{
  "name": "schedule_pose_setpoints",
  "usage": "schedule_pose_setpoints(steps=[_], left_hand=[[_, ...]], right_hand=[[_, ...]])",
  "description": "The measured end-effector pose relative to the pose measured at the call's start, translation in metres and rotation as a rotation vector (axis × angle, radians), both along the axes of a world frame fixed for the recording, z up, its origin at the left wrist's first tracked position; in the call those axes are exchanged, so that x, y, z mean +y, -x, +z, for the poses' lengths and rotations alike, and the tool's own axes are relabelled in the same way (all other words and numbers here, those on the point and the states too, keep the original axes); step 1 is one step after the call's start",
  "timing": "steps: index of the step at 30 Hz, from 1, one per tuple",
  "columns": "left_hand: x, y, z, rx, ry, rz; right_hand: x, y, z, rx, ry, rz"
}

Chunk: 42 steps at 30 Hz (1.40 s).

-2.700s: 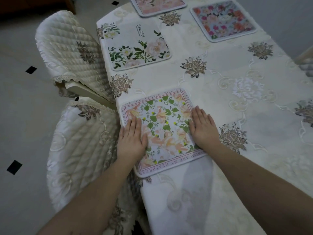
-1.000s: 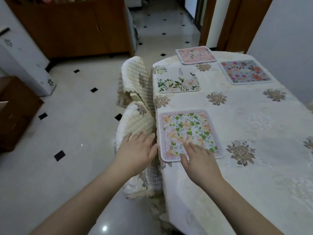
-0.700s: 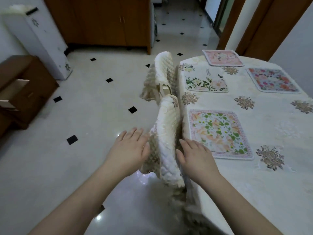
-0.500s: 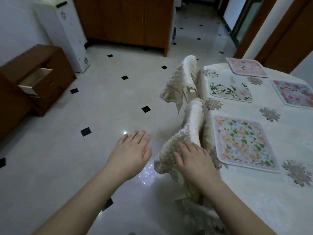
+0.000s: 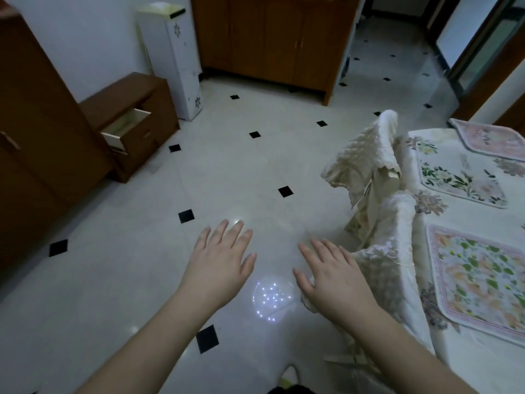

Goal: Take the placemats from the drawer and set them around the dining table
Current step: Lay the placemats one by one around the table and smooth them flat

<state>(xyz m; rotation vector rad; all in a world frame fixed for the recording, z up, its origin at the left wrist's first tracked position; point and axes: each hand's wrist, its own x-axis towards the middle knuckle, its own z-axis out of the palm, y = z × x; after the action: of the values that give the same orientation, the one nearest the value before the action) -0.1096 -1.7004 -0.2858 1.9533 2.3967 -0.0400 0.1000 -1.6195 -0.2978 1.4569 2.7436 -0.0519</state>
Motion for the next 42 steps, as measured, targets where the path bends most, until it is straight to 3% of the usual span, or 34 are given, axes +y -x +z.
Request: schedule_pose_setpoints(steps=[9,15,22,25,35,42], left_hand=[[0.096,0.010,-0.011,-0.097,0.043,-0.032],[0.179,0.003,-0.009,-0.060,0.071,-0.076],[0.252,0.030,0.010,-0.009,-0.083,-0.068],[0.282,0.044,0.017,-0.042,-0.018,-0.079],[0.391,0.153,-0.012,-0.185,0.011,-0.081],[0.468,0.219,-0.011,-0.159,-0.020,-0.163]], right_hand=[[0.085,0.016,-0.016,0.088,-0.037,-0.073],[0.162,0.023,-0.019,0.131,-0.015,-0.093],[0.231,0.054,-0.023,0.209,0.035,-0.105],[0.255,0.074,-0.019,0.217,0.013,-0.096],[0.367,0.176,-0.024,0.145,-0.036,-0.087],[0.441,0.253,-0.013,0.160,-0.084,-0.129]])
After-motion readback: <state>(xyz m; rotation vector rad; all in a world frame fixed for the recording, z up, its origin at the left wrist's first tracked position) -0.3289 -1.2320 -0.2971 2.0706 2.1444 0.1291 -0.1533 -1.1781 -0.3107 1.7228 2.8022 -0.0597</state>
